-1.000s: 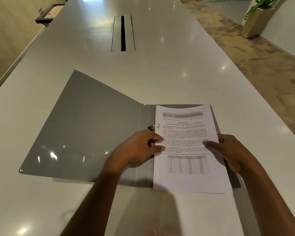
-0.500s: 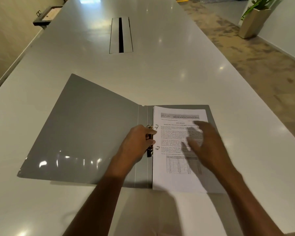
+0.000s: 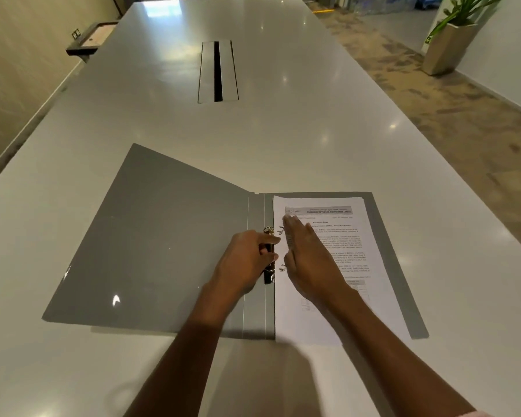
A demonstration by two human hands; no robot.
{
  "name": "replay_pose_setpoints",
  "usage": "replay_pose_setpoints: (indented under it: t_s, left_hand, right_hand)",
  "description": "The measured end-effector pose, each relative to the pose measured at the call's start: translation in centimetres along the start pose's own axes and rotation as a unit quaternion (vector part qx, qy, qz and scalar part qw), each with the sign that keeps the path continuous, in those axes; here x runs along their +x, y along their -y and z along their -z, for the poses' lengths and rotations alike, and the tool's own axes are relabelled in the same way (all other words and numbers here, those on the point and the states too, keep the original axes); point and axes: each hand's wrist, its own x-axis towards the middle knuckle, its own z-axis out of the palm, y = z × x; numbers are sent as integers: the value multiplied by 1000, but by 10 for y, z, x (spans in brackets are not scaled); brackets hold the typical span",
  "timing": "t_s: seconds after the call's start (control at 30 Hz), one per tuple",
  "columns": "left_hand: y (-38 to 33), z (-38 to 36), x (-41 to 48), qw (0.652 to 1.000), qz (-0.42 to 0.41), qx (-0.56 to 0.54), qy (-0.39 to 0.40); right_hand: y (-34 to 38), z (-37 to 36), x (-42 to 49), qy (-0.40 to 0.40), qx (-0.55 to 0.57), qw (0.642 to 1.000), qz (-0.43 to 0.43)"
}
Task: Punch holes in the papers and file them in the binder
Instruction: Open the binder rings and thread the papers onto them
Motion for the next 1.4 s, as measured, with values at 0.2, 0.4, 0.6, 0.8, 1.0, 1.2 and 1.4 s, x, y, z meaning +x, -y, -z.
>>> replay_pose_setpoints:
  t_s: [0.2,0.4,0.6,0.8,1.0,1.2,1.4]
  left_hand:
    - [-4,-3,2,986,-10,-19,-166]
    - [-4,-6,15,980,-18,-25,-198]
    - [6,-8,18,984,-23,-39,-175]
    - [11,-12,15,979,-47,-53,-190]
    - [15,-20,16,981,-64,-7,-186]
    - [15,-23,21,979,-86,31,-180]
    - [12,-23,21,979,-98,49,-171]
  right_hand:
    - [-6,-8,2,3,3,1000,-3]
    - [1,-5,10,-166,194,967,9]
    - [-1,-4,24,-171,259,950,-42]
    - [-2,-6,26,-179,273,944,-37]
    - [4,-9,24,-177,271,946,-30]
    - [2,-9,25,-168,251,953,-18]
    - [8,-7,28,-173,237,956,-11]
